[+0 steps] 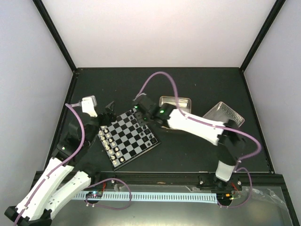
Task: Set up the chess pieces on the board
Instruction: Reset both arms
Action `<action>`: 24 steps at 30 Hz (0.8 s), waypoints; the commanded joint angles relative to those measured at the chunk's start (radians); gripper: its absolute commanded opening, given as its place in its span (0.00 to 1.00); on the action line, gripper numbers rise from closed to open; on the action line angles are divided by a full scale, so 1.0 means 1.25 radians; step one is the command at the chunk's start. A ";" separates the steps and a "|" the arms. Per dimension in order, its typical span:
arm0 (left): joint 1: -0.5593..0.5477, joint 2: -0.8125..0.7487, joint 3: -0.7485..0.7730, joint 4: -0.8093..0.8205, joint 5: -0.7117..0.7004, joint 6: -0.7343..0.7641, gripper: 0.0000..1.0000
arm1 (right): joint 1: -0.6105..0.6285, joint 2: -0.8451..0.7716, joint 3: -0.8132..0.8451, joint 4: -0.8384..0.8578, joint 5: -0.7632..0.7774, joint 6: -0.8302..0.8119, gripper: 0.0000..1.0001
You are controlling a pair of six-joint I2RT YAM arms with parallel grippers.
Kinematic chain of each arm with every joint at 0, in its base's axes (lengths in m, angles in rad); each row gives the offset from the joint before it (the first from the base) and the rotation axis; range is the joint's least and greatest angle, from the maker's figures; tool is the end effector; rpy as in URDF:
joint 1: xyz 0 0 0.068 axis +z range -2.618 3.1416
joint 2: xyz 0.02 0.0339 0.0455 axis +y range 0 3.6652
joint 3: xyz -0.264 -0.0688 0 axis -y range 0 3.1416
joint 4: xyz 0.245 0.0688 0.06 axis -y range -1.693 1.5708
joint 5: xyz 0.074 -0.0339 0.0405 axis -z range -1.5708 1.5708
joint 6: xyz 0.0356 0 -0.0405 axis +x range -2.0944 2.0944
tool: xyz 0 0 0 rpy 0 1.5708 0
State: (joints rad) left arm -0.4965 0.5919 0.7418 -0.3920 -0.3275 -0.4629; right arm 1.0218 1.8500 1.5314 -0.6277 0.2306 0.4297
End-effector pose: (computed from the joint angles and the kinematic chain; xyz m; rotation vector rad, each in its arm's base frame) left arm 0.1275 -0.0560 0.3309 -0.2028 1.8053 -0.3870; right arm 0.2197 0.3436 0.2594 -0.6421 2.4264 0.3201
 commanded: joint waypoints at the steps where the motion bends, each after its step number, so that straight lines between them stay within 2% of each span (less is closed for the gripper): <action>1: 0.007 0.002 0.084 -0.105 0.059 -0.048 0.99 | -0.038 -0.181 -0.090 0.021 0.079 0.043 0.46; 7: 0.007 -0.072 0.086 -0.131 0.182 0.051 0.99 | -0.073 -0.445 -0.270 0.019 0.216 0.072 0.61; 13: 0.006 -0.135 0.133 -0.212 0.198 0.099 0.99 | -0.087 -0.714 -0.391 -0.054 0.344 0.093 0.83; 19: 0.006 -0.169 0.228 -0.319 0.163 0.151 0.99 | -0.089 -0.887 -0.407 -0.187 0.439 0.108 0.96; 24: 0.006 -0.197 0.295 -0.393 0.127 0.166 0.99 | -0.089 -1.022 -0.383 -0.284 0.514 0.123 1.00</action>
State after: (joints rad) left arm -0.4965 0.3740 1.0458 -0.7696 -0.1280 -0.2993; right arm 0.9138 0.6701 1.0271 -0.8558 0.7319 0.5549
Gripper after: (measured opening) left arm 0.990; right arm 0.995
